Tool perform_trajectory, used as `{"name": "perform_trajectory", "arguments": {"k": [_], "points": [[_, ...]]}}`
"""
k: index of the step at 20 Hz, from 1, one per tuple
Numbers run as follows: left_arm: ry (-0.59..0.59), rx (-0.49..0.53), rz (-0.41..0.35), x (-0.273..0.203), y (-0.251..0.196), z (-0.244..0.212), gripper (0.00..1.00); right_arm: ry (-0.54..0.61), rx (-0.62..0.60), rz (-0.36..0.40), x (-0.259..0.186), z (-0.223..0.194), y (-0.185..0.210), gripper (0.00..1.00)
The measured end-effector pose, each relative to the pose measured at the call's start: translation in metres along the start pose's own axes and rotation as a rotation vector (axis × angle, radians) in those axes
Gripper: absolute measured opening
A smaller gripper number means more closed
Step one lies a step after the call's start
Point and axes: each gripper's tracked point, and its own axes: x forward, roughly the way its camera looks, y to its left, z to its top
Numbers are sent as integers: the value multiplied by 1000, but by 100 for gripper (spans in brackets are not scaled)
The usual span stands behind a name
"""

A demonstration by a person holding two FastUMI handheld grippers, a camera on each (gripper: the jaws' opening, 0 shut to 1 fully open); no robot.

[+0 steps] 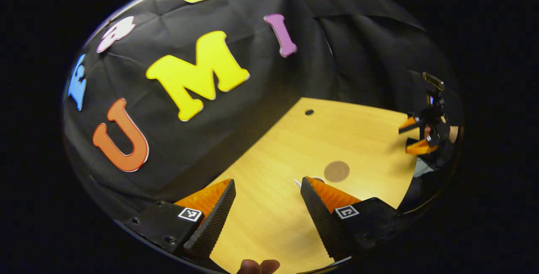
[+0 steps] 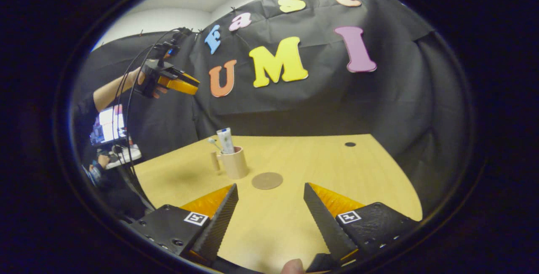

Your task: Put the toothbrush and toothpaste on the desktop into the cup, then pick up the cup and place it on the coaster on the desktop.

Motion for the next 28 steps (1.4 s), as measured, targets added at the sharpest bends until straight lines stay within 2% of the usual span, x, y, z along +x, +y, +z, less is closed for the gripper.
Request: {"name": "perform_trajectory", "arguments": {"k": [1, 4, 6, 7, 8, 17, 19, 22, 27, 28], "points": [[82, 42, -52, 9, -16, -16, 98, -21, -27, -28, -6, -3, -1, 95], [289, 101, -233, 33, -67, -74, 98, -51, -99, -72, -22, -14, 5, 95], [347, 143, -255, 48, -78, -94, 97, -53, -80, -68, -29, -26, 14, 92], [374, 149, -261, 55, -81, -96, 98, -46, -46, -45, -31, -33, 22, 96], [394, 152, -265, 65, -81, -102, 98, -36, -15, -29, -33, -39, 26, 96], [554, 168, -354, 127, -90, -118, 98, -39, 32, -69, -34, -45, 13, 96], [589, 149, -392, 141, -102, -121, 98, -34, 8, -94, -31, -51, 7, 95], [618, 147, -451, 162, -124, -118, 100, -21, 38, -74, -27, -62, 12, 96], [659, 132, -484, 190, -152, -96, 89, -12, 112, -78, -27, -69, 0, 96], [665, 132, -488, 195, -157, -90, 84, -12, 122, -81, -27, -71, -2, 95]]}}
